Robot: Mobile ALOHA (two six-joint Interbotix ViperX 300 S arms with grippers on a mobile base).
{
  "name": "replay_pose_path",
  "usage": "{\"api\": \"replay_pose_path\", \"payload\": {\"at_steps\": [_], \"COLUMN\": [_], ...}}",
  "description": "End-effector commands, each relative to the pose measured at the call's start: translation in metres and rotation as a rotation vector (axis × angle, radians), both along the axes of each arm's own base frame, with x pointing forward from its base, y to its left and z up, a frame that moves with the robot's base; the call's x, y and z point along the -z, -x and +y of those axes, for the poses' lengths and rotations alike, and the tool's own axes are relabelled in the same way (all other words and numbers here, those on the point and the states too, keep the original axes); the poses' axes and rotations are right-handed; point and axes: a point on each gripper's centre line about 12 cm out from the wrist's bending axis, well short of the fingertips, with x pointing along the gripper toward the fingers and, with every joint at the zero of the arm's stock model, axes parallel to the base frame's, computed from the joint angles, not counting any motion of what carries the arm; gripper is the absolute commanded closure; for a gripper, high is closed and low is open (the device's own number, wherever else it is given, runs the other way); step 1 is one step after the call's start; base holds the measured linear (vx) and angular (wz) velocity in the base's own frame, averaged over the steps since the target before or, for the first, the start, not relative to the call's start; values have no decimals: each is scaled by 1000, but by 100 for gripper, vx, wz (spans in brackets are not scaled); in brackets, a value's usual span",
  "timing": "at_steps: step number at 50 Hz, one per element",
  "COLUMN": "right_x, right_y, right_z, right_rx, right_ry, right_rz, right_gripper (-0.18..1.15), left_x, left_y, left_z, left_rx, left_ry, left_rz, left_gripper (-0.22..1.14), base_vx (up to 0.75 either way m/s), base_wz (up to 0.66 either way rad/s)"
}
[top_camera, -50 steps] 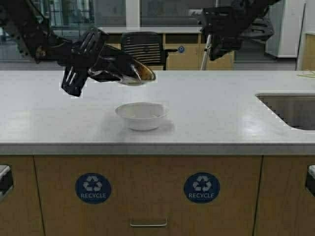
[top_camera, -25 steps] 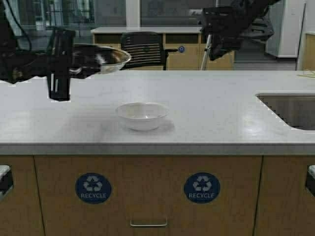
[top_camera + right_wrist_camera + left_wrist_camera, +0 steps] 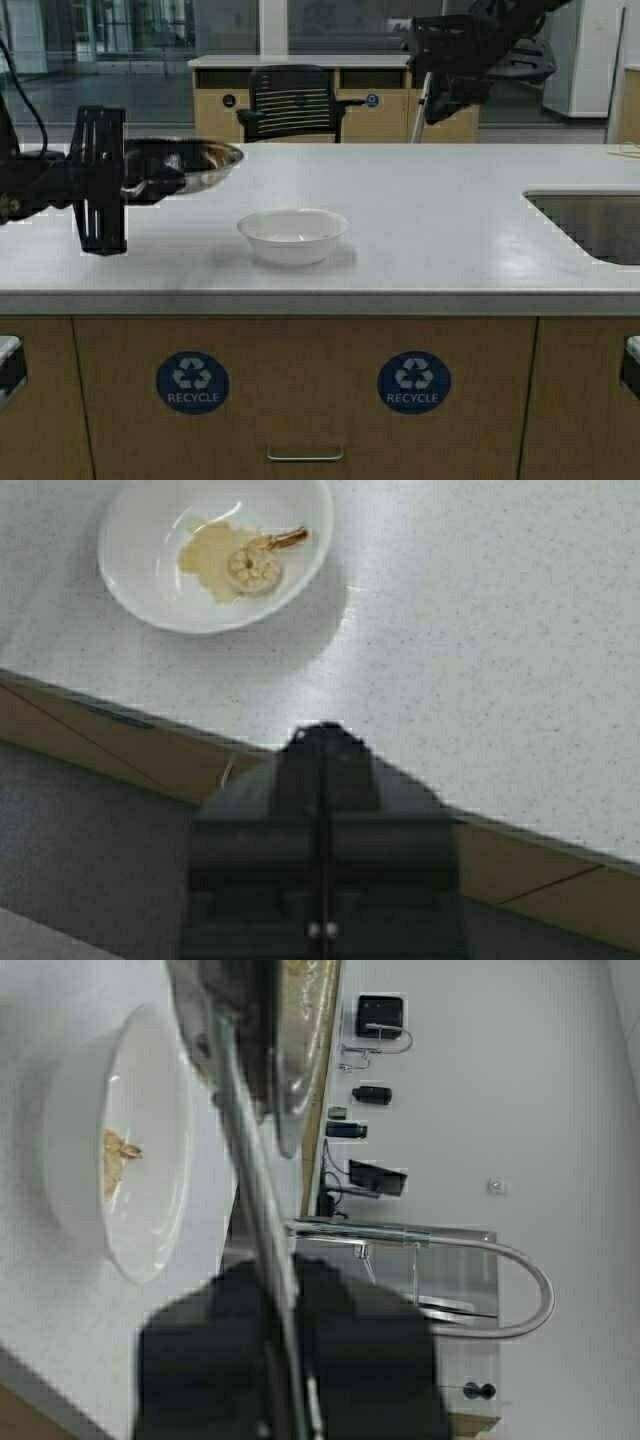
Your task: Add oil to the pan and cook the shrimp and serve it
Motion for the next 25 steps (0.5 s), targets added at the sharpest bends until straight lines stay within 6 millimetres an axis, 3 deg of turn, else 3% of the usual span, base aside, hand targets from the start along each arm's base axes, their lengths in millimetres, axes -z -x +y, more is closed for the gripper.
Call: {"api": "replay_pose_path", "payload": {"at_steps": [1, 25], "right_x": [-10, -6], "right_y": [-3, -3], "right_z": [2, 2], "right_rx": [0, 0], "right_ry": [-14, -9], "right_rz": [-30, -21], "right_gripper": [92, 92], "left_x": [1, 43], "left_y": [1, 8], "left_z": [5, 7], "left_rx": [-29, -44], "left_ry": [37, 56], "left_rz": [-57, 2], "left_gripper": [88, 88], "base_vx": [0, 0], "base_wz": [0, 0]}}
